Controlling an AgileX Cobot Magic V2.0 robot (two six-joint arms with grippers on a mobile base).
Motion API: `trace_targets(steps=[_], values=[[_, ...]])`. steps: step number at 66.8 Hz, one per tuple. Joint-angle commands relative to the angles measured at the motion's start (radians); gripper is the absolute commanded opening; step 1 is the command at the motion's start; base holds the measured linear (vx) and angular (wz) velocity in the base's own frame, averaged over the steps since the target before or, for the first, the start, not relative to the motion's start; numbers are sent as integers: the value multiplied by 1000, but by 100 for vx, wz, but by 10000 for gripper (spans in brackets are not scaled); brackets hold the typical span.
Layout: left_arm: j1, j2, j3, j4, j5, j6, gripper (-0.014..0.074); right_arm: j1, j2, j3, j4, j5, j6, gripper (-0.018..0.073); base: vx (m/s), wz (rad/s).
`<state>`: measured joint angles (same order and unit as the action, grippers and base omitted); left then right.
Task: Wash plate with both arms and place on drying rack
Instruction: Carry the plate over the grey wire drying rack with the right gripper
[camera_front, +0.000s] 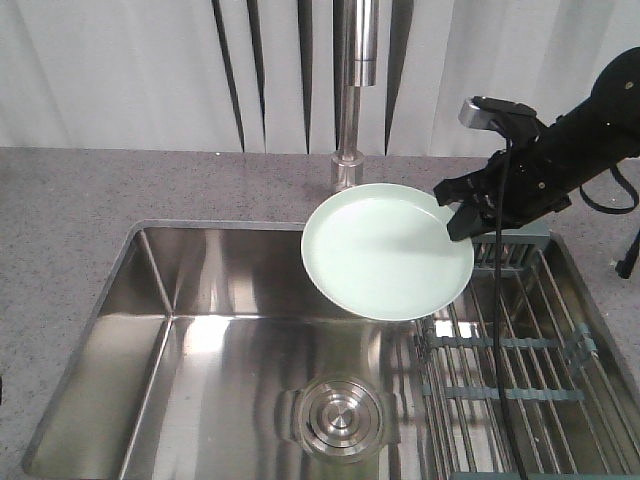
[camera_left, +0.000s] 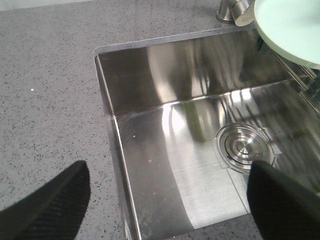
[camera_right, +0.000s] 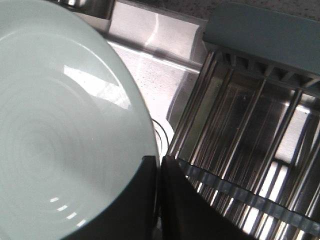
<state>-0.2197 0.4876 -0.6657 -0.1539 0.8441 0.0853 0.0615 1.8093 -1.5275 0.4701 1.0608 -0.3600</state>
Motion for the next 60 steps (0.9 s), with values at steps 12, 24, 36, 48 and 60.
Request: trace_targets(steps=[12,24,36,48,60], values=[[-4,5,-26,-11,-68,-6,590,-56,-105,-33,4,15,-12,-1,0,0],[-4,5,-26,-11,-68,-6,590,-55,-160,-2,-11,4,-8,-1,0,0],[-4,5,-26,-11,-68,-6,590,-61,-250,145,-17,-55,-14,-1,0,0],[-4,5,-26,-11,-68,-6,590,-102,-346,289,-11,-82,-34,-1,0,0],[-4,5,-26,-11,-68,-6,590,-169,-460,397,-25,-97,-37,-1,0,0]])
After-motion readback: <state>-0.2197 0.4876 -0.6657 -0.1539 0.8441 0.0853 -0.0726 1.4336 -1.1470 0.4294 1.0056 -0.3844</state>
